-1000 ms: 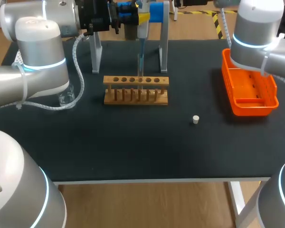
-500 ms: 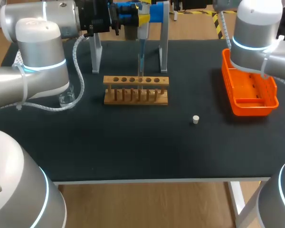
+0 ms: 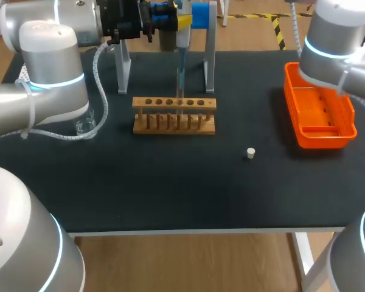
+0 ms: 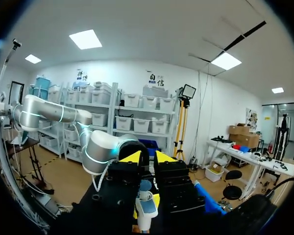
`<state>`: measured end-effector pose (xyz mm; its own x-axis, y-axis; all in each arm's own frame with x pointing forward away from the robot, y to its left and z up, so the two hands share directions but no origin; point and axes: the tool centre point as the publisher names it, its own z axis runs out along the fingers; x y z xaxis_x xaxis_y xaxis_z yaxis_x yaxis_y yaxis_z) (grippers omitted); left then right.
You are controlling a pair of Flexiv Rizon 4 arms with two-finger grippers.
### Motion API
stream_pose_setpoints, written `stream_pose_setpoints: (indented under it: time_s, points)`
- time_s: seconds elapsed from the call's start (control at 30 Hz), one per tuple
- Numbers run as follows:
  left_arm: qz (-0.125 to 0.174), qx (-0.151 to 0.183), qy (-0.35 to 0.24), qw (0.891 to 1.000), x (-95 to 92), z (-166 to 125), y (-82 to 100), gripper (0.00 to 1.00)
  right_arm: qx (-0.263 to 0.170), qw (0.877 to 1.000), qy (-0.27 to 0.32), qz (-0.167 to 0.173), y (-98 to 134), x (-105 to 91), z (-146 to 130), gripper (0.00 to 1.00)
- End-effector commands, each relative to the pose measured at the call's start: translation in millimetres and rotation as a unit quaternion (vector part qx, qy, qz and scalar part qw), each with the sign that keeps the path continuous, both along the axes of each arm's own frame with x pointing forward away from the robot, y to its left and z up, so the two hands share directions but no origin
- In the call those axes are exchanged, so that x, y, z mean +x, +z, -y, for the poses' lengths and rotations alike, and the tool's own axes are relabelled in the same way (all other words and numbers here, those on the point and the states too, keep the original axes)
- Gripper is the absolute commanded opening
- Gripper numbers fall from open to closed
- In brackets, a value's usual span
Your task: Invert the test tube, pick up the pipette, mount the tip to pipette, aspirate from beaker and dispense into the tube, eject the tip, return the pipette, and cap with the stopper.
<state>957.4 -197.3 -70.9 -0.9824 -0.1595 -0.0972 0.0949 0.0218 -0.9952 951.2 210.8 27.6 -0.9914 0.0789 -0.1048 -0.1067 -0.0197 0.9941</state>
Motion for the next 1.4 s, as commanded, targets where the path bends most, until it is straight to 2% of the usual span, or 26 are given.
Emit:
stream_pose_setpoints:
  time_s: [0.03,0.2,0.3,0.53,0.73,0.83,1.07,1.27,1.4]
  points:
    - [0.000,-0.001,0.002,1.000,-0.7,1,0.1,0.00,0.024,0.999,0.003,0.022,0,-13.3,34,1.00]
    - [0.000,-0.001,0.002,1.000,-0.7,1,0.1,0.00,0.034,0.998,0.006,0.045,-14,-18.1,74,1.00]
    - [0.000,-0.001,0.002,1.000,-0.7,1,0.1,0.00,0.037,0.998,0.007,0.042,-28,-19.1,95,1.00]
    - [0.000,-0.001,0.002,1.000,-0.7,1,0.1,0.00,0.024,0.998,0.018,0.056,-77,-23.6,112,1.00]
    - [0.000,-0.001,0.002,1.000,-0.7,1,0.1,0.00,0.008,0.998,0.029,0.055,-115,-26.9,106,1.00]
    - [0.000,-0.001,0.002,1.000,-0.7,1,0.1,0.00,0.004,0.997,0.044,0.068,-133,-28.1,100,1.00]
    - [0.000,-0.001,0.002,1.000,-0.7,1,0.1,0.00,-0.029,0.997,0.056,0.039,-179,-17.8,79,1.00]
    - [0.000,-0.001,0.002,1.000,-0.7,1,0.1,0.00,-0.056,0.996,0.064,0.016,-209,-10.5,61,1.00]
    - [0.000,-0.001,0.002,1.000,-0.7,1,0.1,0.00,-0.088,0.994,0.068,0.002,-233,-7.9,47,1.00]
